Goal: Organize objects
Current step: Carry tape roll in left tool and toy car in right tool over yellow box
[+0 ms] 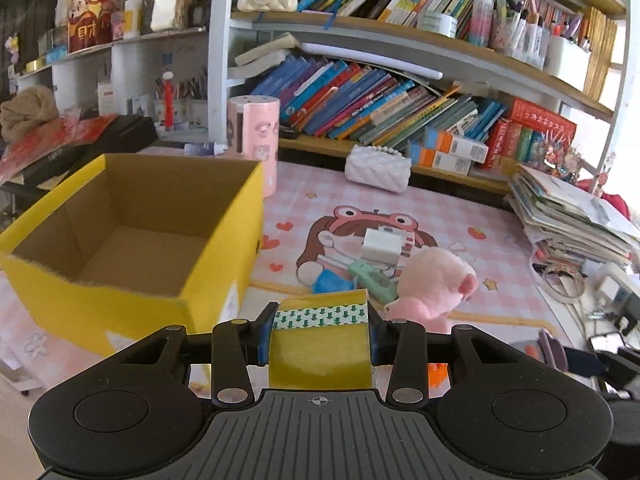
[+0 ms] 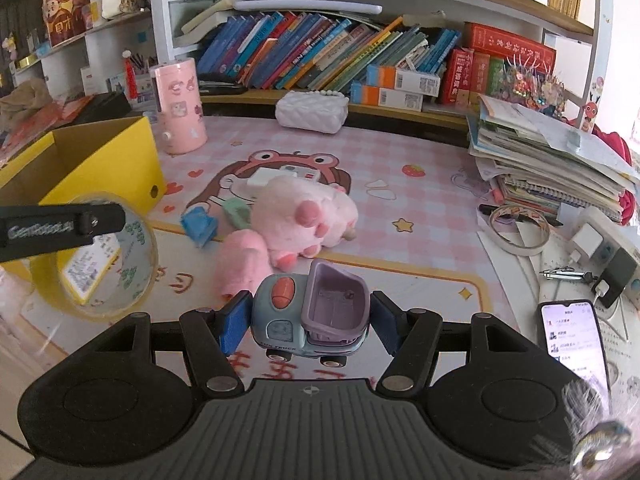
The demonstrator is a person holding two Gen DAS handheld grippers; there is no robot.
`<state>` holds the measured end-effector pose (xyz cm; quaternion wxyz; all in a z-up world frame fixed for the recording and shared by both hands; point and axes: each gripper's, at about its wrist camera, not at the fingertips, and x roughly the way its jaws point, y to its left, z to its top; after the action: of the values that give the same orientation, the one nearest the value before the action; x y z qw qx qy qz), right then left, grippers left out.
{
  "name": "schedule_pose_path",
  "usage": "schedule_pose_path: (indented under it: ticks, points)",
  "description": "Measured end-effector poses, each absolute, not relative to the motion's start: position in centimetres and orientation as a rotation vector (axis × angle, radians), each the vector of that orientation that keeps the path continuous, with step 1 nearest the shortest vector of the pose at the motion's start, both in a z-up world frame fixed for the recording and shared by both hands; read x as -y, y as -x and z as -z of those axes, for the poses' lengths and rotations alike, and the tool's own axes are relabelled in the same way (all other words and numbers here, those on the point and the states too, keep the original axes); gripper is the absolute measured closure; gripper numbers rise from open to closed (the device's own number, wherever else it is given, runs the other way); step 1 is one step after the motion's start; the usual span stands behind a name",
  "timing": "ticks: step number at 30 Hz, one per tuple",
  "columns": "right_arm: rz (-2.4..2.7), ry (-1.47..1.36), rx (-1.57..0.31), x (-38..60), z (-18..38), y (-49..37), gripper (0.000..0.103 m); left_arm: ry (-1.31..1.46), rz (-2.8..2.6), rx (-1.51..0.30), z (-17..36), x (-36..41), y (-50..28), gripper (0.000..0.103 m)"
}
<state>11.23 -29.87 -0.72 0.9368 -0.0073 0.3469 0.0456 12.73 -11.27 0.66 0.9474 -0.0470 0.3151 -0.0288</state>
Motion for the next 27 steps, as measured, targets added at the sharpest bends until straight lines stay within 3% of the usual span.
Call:
schedule_pose_path:
  ticks: [27]
  points:
    - [-0.211, 0.024, -0.747, 9.8, 0.8, -1.0, 0.042, 0.149, -0.002, -0.713, 0.3, -7.5, -0.2, 0.064]
